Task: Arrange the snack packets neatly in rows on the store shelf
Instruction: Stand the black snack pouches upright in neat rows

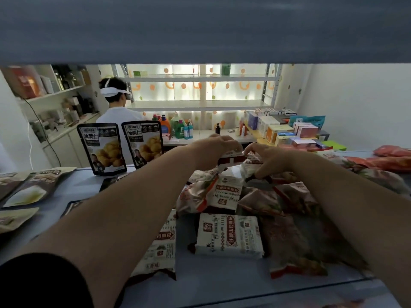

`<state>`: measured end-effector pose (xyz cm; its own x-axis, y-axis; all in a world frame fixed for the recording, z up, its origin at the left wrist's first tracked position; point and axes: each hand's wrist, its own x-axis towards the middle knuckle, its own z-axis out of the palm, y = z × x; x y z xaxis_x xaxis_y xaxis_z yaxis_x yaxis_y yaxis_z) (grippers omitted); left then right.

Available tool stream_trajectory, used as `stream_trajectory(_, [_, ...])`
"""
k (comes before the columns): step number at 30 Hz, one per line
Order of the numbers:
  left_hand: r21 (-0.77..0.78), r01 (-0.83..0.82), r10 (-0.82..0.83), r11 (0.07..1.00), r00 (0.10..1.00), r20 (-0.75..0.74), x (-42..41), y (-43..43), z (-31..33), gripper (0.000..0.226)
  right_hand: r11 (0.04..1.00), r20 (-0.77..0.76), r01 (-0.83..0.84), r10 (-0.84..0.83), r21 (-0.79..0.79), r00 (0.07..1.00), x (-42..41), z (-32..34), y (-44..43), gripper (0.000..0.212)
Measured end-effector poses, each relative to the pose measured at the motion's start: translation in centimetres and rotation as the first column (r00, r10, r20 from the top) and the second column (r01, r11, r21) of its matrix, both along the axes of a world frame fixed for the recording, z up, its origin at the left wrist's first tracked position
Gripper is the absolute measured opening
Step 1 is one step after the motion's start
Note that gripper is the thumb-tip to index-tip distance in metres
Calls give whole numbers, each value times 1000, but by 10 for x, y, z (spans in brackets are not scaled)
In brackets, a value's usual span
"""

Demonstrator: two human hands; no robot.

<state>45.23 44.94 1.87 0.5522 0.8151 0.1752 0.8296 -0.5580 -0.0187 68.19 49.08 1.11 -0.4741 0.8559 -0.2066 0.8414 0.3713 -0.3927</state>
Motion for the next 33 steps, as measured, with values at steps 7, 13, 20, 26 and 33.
stream_trajectory(7, [-27,23,-29,999,975,-220,23,16,-8,71,1000,39,-9,9,11,999,4,-6,10,76])
stream_trajectory(13, [-75,-13,2,997,989,-148,28,19,-16,76,995,76,-57,51,77,996,2,-9,14,69])
stream_trajectory(20, [-314,-146,161,938,987,22,8,17,-20,55,992,93,-109,103,61,990,6,-6,17,44])
stream_trajectory(26, [-333,-165,186,929,982,32,9,18,-25,28,996,21,-38,36,87,999,-4,-11,14,39])
stream_trajectory(33, [-316,-161,175,935,984,16,5,10,-23,31,996,46,-31,27,88,999,-8,-10,2,51])
